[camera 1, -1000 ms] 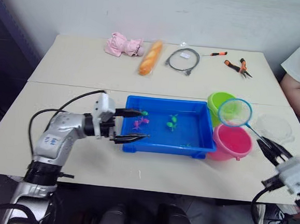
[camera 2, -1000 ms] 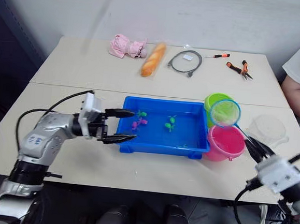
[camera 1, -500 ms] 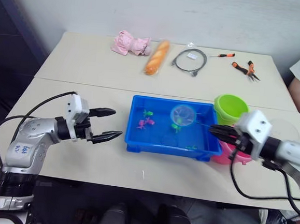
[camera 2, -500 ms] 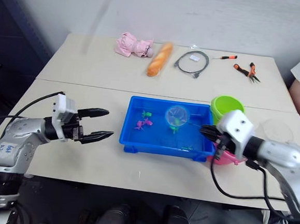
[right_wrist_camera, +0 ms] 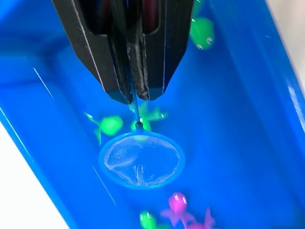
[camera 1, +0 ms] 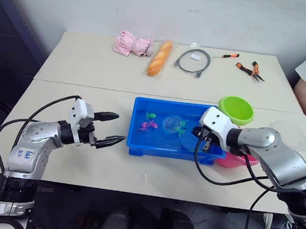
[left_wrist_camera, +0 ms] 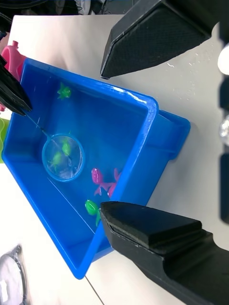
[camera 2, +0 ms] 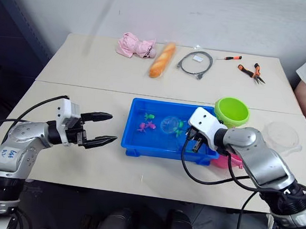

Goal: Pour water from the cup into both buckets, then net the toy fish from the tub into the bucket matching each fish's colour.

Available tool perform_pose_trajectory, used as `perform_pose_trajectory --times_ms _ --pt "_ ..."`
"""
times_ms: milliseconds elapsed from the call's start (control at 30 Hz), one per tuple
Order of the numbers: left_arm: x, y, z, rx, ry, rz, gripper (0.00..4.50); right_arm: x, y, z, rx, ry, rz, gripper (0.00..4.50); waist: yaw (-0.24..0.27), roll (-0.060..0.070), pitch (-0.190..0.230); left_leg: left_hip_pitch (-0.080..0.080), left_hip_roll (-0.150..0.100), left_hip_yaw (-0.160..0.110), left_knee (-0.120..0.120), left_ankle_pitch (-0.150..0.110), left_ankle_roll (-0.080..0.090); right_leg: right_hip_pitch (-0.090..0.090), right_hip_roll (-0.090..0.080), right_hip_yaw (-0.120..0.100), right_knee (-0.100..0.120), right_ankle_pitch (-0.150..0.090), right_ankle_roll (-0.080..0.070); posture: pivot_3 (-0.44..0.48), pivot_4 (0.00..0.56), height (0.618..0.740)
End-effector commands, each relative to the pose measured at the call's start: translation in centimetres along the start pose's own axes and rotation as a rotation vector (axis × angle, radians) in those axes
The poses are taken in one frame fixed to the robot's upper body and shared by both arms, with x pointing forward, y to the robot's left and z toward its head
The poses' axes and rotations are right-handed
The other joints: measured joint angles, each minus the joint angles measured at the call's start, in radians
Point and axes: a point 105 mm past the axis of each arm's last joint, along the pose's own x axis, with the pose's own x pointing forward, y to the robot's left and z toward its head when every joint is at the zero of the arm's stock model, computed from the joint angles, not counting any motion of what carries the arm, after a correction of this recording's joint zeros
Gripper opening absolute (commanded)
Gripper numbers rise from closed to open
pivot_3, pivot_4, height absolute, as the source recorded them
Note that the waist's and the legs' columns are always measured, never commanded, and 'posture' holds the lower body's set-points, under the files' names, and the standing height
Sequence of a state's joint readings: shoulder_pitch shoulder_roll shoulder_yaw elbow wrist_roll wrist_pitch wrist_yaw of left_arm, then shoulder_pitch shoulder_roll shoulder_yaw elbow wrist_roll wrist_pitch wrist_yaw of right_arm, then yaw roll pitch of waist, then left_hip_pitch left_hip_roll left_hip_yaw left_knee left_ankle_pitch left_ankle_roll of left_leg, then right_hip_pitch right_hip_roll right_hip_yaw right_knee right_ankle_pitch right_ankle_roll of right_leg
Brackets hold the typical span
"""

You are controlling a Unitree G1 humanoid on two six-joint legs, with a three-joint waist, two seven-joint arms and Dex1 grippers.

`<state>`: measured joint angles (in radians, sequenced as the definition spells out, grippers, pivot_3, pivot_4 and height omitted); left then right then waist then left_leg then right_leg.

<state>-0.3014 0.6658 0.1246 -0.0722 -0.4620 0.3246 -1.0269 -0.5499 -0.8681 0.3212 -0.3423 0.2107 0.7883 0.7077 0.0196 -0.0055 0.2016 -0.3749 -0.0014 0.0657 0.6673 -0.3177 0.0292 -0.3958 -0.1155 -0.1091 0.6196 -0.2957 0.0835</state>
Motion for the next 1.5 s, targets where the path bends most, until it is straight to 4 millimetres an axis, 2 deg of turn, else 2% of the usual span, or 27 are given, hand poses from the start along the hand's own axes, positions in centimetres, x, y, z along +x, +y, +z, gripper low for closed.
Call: perform_pose_trajectory --times_ms 33,200,500,667,833,967,1167,1233,1333,1500 --pt "0.0 -0.3 0.9 0.052 -0.018 -0.001 4.39 0.4 -0.4 0.4 -0.063 0.021 -0.002 0.00 0.000 0.000 0.000 0.000 0.000 0.000 0.000 0.000 0.000 0.000 0.000 0.000 0.000 0.000 0.000 0.000 0.150 0.740" --pt "0.1 -0.3 0.8 0.057 -0.023 0.003 4.39 1.8 0.5 1.2 -0.146 0.000 0.027 0.00 -0.005 0.000 0.000 0.000 0.000 0.000 0.000 0.000 0.000 0.000 0.000 0.000 0.000 0.000 0.000 0.000 0.150 0.740" --pt "0.3 -0.4 0.7 0.059 -0.013 0.000 4.39 3.7 2.2 1.5 -0.069 -0.049 0.033 0.00 -0.019 0.000 0.000 0.000 0.000 0.000 0.000 0.000 0.000 0.000 0.001 0.000 0.001 0.000 0.000 0.000 0.150 0.740" --pt "0.4 -0.6 0.6 0.055 -0.010 0.000 4.39 4.0 2.2 2.2 -0.059 -0.099 0.015 0.00 -0.021 0.000 0.000 0.000 0.000 0.000 0.000 0.000 0.000 0.000 0.001 0.000 0.001 0.000 0.000 0.000 0.150 0.740" --pt "0.4 -0.8 0.3 0.049 -0.007 0.000 4.39 2.8 2.2 2.8 -0.080 -0.149 0.019 0.00 -0.022 0.000 0.000 0.000 0.000 0.000 -0.001 0.000 0.000 0.000 0.001 0.000 0.001 0.000 0.000 0.000 0.150 0.740" --pt "0.2 -1.0 0.0 0.039 -0.002 0.005 4.39 2.1 2.6 3.2 -0.024 -0.204 0.024 0.00 -0.021 0.000 0.000 0.000 0.000 0.000 -0.001 0.000 0.000 0.000 0.001 0.000 0.001 0.000 0.000 0.000 0.150 0.740" --pt "-0.3 -1.9 -0.7 0.006 0.009 -0.002 4.39 0.9 2.7 2.6 0.031 -0.243 0.022 0.00 -0.022 0.000 0.000 0.000 0.000 0.000 -0.001 0.000 -0.001 0.000 0.000 0.000 0.001 0.000 0.000 0.000 0.150 0.740" --pt "-0.3 -2.1 -0.5 0.009 -0.009 0.006 4.39 0.3 2.7 2.3 0.063 -0.253 0.032 0.00 -0.021 0.000 0.000 0.000 0.000 0.000 -0.001 0.000 -0.001 0.000 0.001 0.000 0.001 0.000 0.000 0.000 0.150 0.740" --pt "0.0 -1.8 1.0 0.001 -0.095 0.034 4.39 -1.3 2.6 2.3 0.089 -0.301 0.050 0.00 -0.019 0.000 0.000 0.000 0.000 0.000 -0.001 0.000 -0.001 0.000 0.000 0.000 0.000 0.000 0.000 0.000 0.150 0.740" --pt "0.7 -2.7 2.3 0.026 -0.084 -0.041 4.39 -3.4 3.0 1.5 0.102 -0.343 0.046 0.00 -0.014 0.000 0.000 0.000 0.000 -0.001 -0.001 0.000 0.000 0.000 0.000 0.000 0.000 0.000 0.000 0.000 0.150 0.740"
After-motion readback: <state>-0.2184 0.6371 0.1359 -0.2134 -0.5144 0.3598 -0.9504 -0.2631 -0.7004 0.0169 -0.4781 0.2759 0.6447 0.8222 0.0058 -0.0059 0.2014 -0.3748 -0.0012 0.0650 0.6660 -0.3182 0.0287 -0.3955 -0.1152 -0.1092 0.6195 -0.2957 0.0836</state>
